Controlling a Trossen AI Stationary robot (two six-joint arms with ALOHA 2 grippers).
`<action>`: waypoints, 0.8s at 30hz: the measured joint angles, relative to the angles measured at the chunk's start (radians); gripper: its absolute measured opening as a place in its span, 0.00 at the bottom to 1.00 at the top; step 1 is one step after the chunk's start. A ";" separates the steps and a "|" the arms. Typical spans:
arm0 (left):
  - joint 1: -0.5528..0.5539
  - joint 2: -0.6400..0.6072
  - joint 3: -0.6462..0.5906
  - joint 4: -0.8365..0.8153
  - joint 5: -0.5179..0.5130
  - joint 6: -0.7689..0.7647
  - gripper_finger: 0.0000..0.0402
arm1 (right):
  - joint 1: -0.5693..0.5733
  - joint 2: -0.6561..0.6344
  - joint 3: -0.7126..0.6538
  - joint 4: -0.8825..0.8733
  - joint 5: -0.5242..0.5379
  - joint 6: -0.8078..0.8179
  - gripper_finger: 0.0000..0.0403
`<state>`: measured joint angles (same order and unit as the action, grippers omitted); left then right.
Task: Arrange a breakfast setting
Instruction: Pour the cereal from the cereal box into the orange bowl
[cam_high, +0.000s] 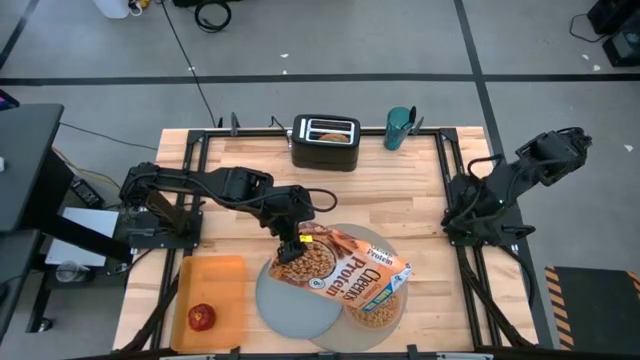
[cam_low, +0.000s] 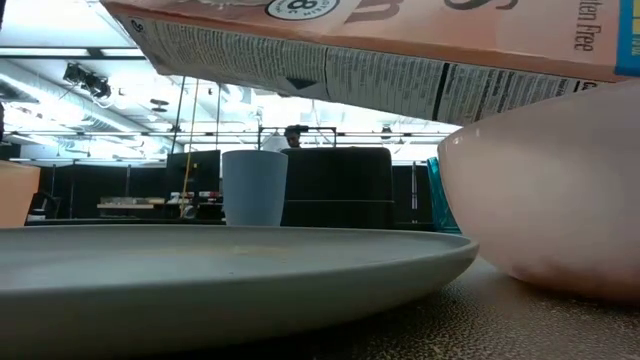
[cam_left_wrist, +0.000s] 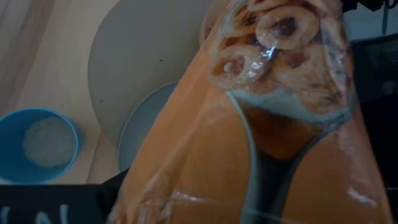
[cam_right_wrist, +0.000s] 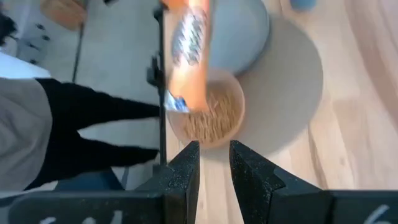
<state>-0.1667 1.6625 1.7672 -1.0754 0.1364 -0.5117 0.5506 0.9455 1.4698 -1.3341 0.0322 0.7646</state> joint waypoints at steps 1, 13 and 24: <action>0.000 0.000 0.000 0.000 0.000 0.000 0.50 | 0.009 -0.002 -0.021 0.003 -0.001 0.018 0.23; 0.000 0.000 0.000 0.001 -0.001 0.000 0.50 | 0.063 0.002 -0.409 0.466 -0.026 0.105 0.27; 0.002 0.000 0.000 0.001 -0.001 -0.002 0.50 | 0.155 0.001 -0.645 0.732 0.193 0.251 0.34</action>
<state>-0.1646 1.6623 1.7672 -1.0741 0.1356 -0.5133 0.7052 0.9466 0.8248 -0.6025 0.2253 1.0155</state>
